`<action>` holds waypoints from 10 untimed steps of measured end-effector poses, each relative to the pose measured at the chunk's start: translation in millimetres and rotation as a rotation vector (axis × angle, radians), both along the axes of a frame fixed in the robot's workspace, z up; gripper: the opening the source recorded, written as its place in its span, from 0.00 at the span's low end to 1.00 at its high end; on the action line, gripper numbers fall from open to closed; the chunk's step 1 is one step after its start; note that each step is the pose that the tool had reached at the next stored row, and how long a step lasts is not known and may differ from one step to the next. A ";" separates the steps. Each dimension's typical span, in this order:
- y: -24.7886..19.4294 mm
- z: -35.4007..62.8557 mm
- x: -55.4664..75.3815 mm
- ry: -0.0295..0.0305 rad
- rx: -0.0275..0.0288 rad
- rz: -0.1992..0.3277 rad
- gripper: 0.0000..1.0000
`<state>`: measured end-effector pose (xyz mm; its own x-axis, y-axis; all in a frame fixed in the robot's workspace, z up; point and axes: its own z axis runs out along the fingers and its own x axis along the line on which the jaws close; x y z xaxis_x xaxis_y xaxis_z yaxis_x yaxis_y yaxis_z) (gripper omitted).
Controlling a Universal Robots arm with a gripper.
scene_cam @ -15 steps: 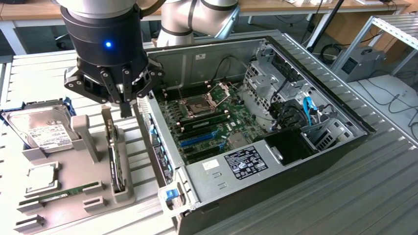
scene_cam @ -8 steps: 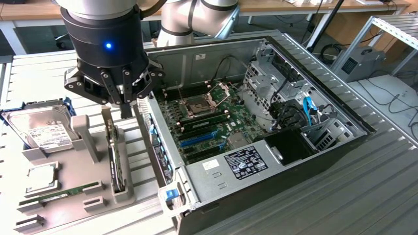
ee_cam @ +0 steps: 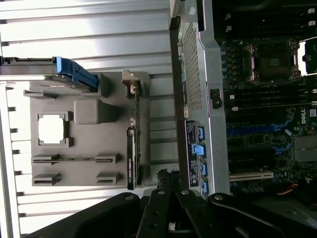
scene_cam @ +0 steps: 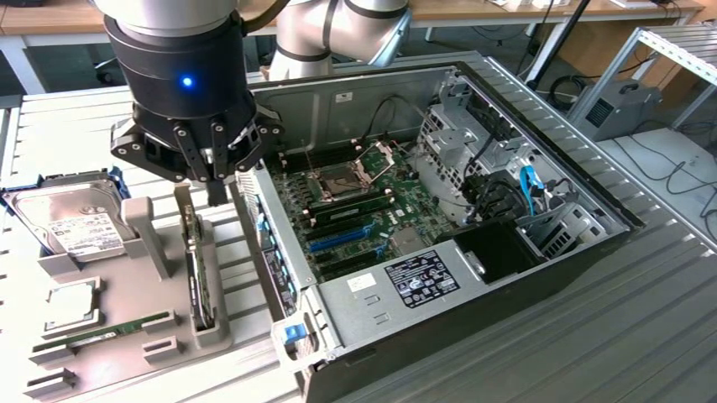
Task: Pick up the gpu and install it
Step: 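Reach for the gpu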
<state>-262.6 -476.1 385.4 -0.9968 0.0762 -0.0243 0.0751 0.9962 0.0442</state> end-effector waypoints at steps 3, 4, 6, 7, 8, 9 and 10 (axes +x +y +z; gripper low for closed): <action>-1.9 -0.1 0.0 0.0000 0.0000 0.000 0.11; -2.8 -0.1 0.0 0.0000 -0.0001 0.000 0.11; -5.1 -0.3 -0.3 0.0000 -0.0001 0.000 0.11; -5.9 -0.3 -0.6 0.0000 -0.0001 0.000 0.11; -6.8 -0.4 -0.9 -0.0001 0.0000 0.000 0.11; -7.7 -0.4 -1.3 -0.0001 0.0000 0.000 0.11; -8.7 -0.5 -1.8 -0.0001 0.0000 0.000 0.11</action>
